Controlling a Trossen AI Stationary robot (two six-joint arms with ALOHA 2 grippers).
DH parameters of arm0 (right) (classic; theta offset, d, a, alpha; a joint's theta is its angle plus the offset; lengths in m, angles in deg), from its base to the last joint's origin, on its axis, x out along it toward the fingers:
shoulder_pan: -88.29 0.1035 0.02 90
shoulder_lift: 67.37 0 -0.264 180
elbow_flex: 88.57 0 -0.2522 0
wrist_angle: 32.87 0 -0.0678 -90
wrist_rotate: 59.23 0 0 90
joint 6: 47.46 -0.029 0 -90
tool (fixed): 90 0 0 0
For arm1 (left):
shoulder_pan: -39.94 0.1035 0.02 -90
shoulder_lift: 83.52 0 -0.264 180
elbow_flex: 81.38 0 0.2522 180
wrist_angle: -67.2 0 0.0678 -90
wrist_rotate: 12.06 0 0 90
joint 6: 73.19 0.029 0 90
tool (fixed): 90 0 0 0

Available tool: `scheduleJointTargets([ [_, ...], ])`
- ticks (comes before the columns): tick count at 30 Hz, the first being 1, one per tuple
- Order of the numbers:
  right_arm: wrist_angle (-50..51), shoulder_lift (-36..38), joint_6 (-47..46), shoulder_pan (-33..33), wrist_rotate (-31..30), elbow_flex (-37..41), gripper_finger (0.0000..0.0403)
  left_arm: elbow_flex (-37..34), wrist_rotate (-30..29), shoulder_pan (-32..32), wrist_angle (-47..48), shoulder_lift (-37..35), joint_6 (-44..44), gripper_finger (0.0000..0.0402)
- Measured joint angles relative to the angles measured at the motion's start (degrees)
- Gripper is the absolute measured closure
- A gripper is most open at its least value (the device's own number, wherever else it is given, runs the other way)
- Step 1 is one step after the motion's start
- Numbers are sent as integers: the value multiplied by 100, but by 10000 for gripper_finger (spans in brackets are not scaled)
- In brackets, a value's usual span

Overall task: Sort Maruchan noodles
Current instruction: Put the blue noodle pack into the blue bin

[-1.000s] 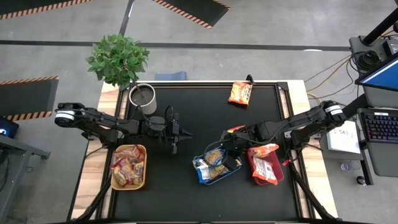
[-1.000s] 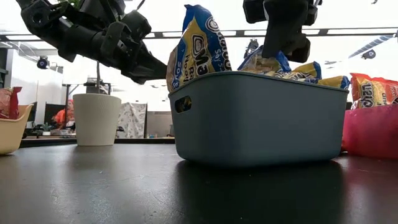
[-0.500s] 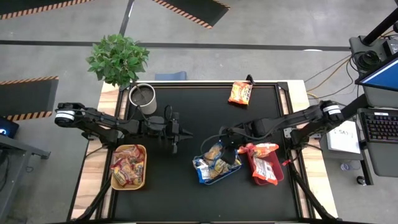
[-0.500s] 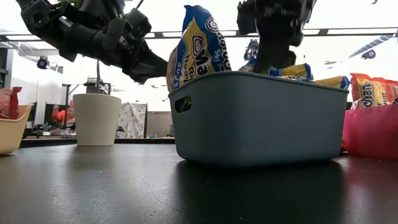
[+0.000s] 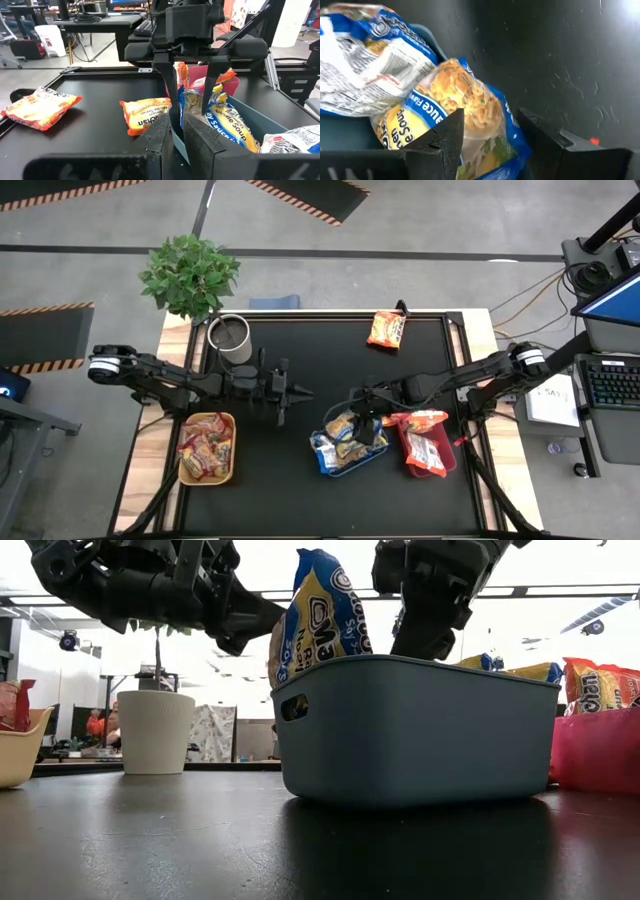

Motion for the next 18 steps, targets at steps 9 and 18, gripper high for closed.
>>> scheduleJointTargets([
  [9,-65,127,80,0,-1,40,209,-4,0,-4,1,0,37,361],
  [18,-67,491,183,2,-2,48,211,-11,0,-4,-1,0,-80,361],
])
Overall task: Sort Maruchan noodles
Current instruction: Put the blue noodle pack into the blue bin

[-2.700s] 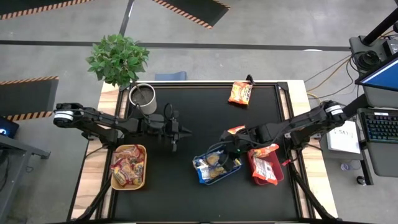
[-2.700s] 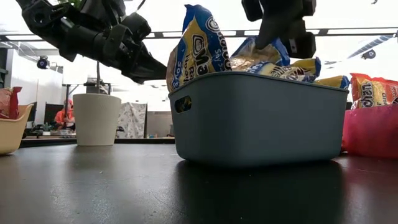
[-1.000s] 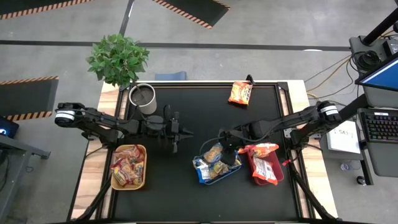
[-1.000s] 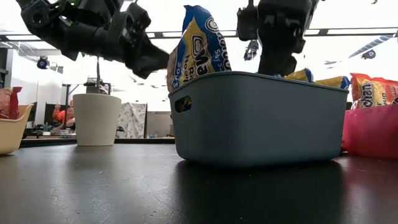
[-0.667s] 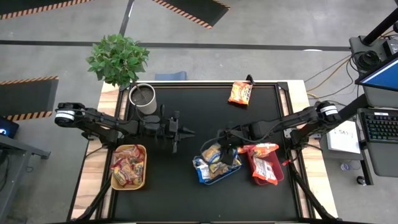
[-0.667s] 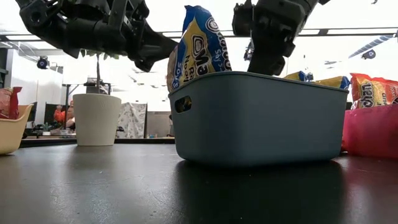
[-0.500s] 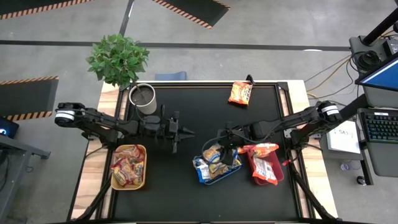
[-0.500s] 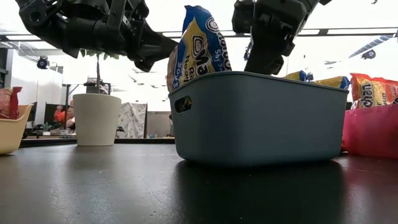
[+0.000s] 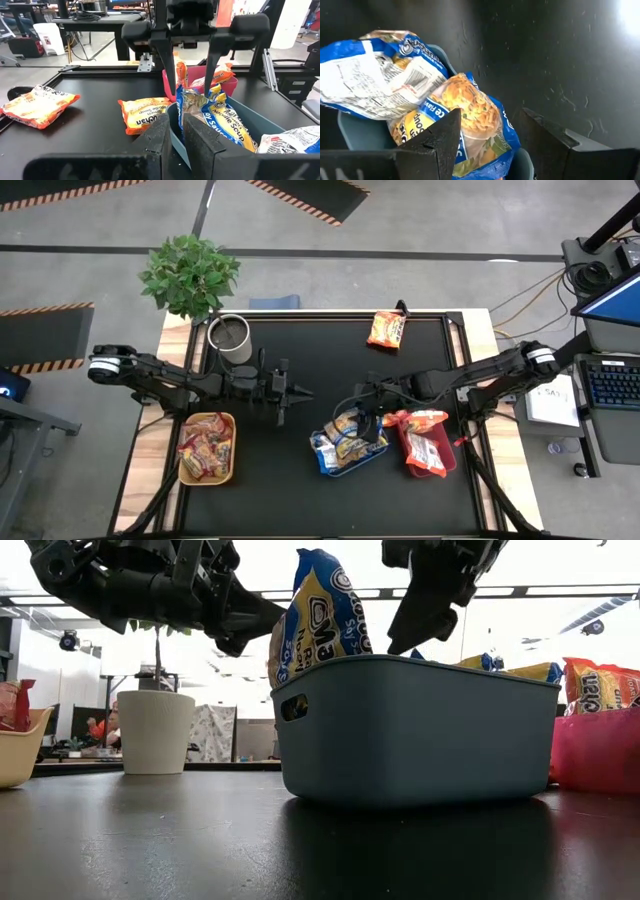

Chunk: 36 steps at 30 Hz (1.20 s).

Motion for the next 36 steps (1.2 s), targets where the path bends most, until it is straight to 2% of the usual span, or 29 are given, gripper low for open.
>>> scheduleJointTargets([
  [13,-650,449,145,80,-7,518,214,17,0,-13,-6,155,-30,361],
  [20,-1128,727,-86,242,-13,850,232,109,0,-12,-15,258,52,361],
  [27,-1252,789,-480,520,-256,876,274,109,0,-11,-9,220,381,361],
  [36,-1252,709,-1124,869,-973,886,353,109,-1,-11,-7,181,1146,361],
])
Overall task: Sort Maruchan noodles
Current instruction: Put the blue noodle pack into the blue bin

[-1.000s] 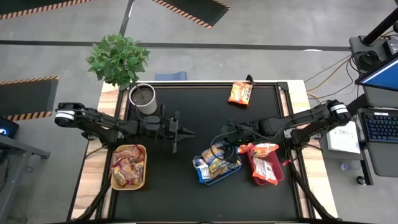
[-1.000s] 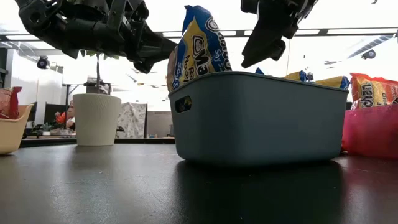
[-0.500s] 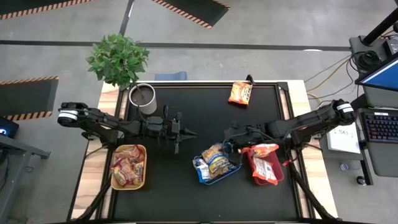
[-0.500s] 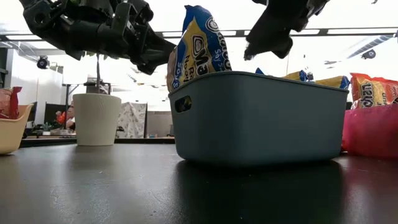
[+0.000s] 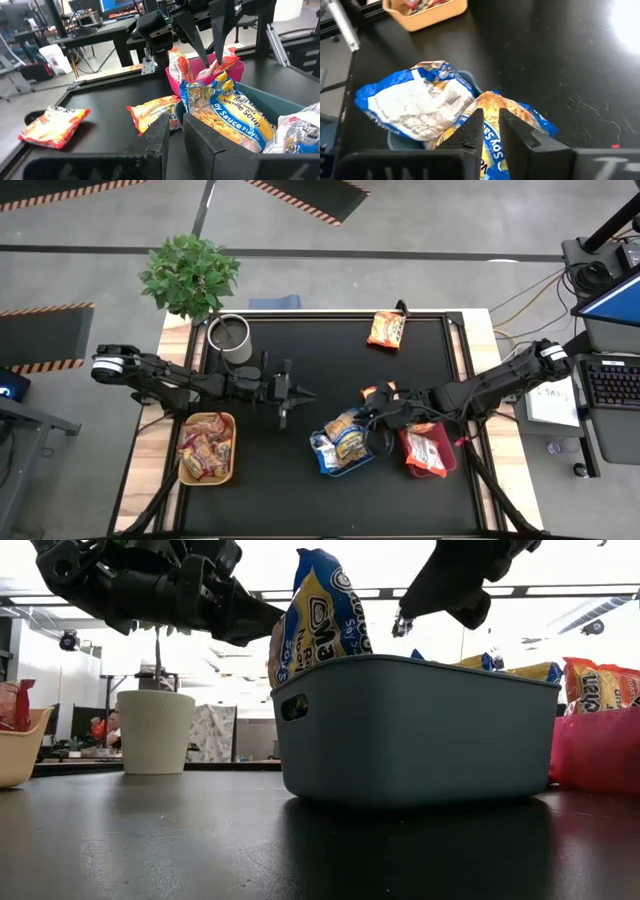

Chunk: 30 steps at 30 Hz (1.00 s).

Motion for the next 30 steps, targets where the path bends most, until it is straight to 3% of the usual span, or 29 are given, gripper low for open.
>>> scheduleJointTargets([
  [5,14,-238,-306,123,-551,57,388,0,-1,0,-2,-4,468,361],
  [11,50,-926,-541,87,-1060,67,394,65,-1,0,-4,-8,780,361],
  [17,-21,-1367,-248,73,-375,-8,394,107,-1,0,-2,-8,1017,361],
  [25,-199,-1683,11,241,-212,-212,394,255,-1,0,-2,-8,1127,361],
  [30,-246,-2059,33,202,-435,-239,394,282,-1,0,5,-8,1128,361],
])
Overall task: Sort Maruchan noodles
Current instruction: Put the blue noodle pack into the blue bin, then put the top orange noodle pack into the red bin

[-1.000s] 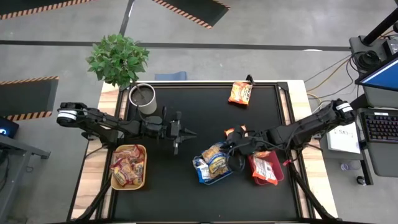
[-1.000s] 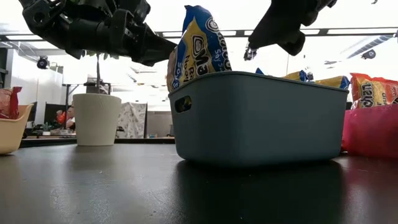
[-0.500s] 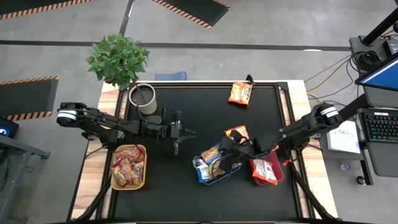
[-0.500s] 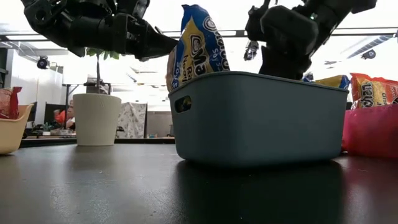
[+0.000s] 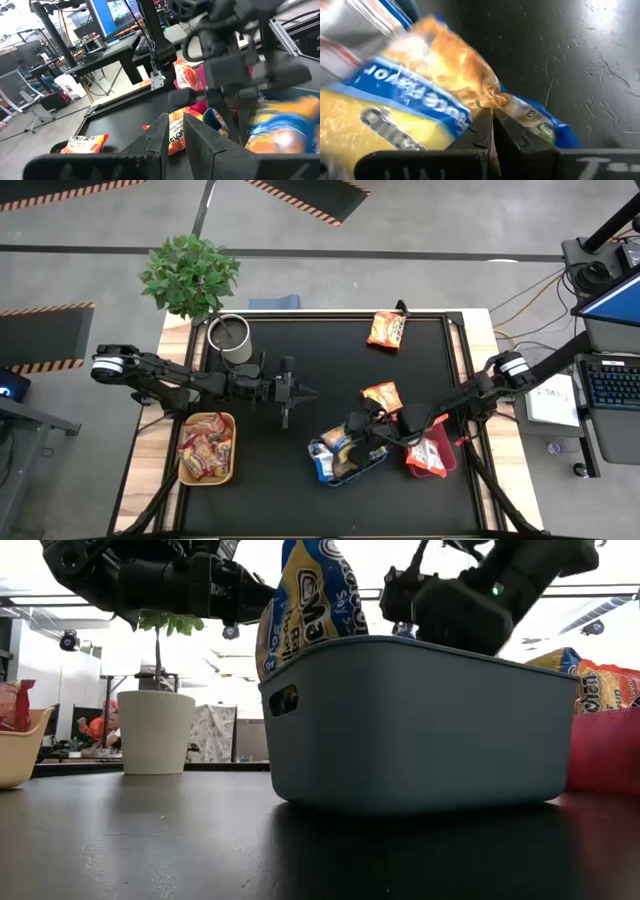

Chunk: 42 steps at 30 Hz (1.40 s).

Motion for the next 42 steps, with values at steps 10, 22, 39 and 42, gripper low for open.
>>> scheduleJointTargets([
  [10,182,159,236,39,-39,-186,394,0,1,0,43,0,-35,361],
  [22,-23,50,292,506,-36,-275,394,0,0,0,38,0,-241,361],
  [39,583,1290,804,201,-748,-269,394,0,-2,2,36,0,-301,361],
  [42,1002,1545,610,-163,-829,-269,394,0,-6,0,2,0,-217,361],
])
